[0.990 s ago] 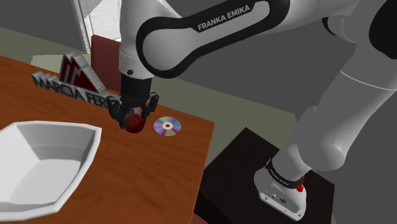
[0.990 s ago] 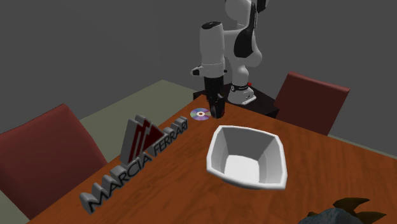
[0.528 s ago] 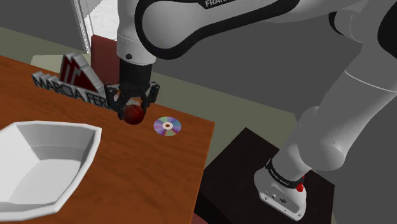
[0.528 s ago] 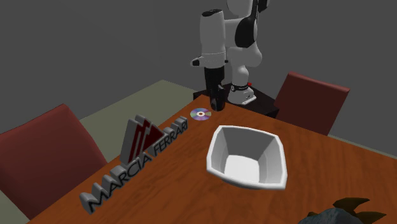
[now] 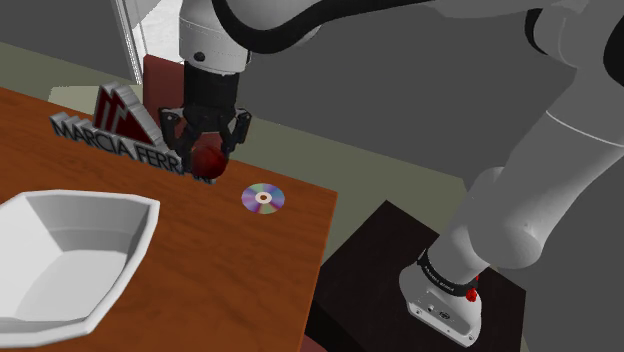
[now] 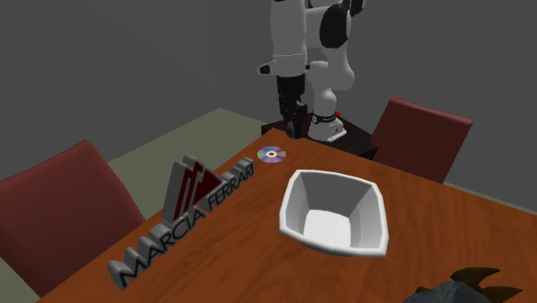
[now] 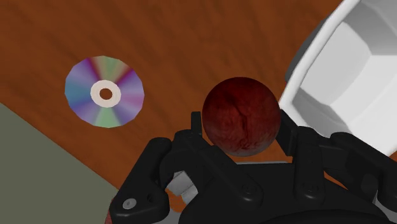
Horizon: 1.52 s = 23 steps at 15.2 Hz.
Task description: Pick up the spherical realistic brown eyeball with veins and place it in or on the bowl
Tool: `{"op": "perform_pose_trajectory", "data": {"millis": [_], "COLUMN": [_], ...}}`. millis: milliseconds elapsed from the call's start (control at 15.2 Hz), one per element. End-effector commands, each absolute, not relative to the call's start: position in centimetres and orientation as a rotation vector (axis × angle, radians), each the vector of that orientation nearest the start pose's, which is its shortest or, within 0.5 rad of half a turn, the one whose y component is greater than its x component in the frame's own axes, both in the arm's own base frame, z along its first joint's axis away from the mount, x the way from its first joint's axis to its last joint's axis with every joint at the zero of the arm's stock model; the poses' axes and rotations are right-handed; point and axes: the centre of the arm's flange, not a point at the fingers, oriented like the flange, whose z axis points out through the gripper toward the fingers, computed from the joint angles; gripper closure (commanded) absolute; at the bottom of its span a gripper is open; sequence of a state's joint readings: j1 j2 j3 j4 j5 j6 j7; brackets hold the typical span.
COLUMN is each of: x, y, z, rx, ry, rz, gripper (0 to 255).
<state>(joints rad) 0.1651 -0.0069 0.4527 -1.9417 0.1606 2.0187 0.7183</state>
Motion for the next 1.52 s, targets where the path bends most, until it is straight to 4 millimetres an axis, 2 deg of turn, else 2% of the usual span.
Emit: {"op": "perform_pose_trajectory", "data": {"millis": [0,132,1254,1320,1452], "x": [45.5,45.5,49.7,49.8,49.8], "y": [33.5,33.5,55.6,56.4,56.4], "z": [50.2,51.1,51.0,51.0,50.0], "rx": [-2.967,-2.967,-2.967,-2.967,-2.967], "ry": [0.244,0.244,0.244,0.244,0.244], "rz": [0.037,0.037,0.037,0.037,0.037], "gripper": [255,255,255,255,255]}}
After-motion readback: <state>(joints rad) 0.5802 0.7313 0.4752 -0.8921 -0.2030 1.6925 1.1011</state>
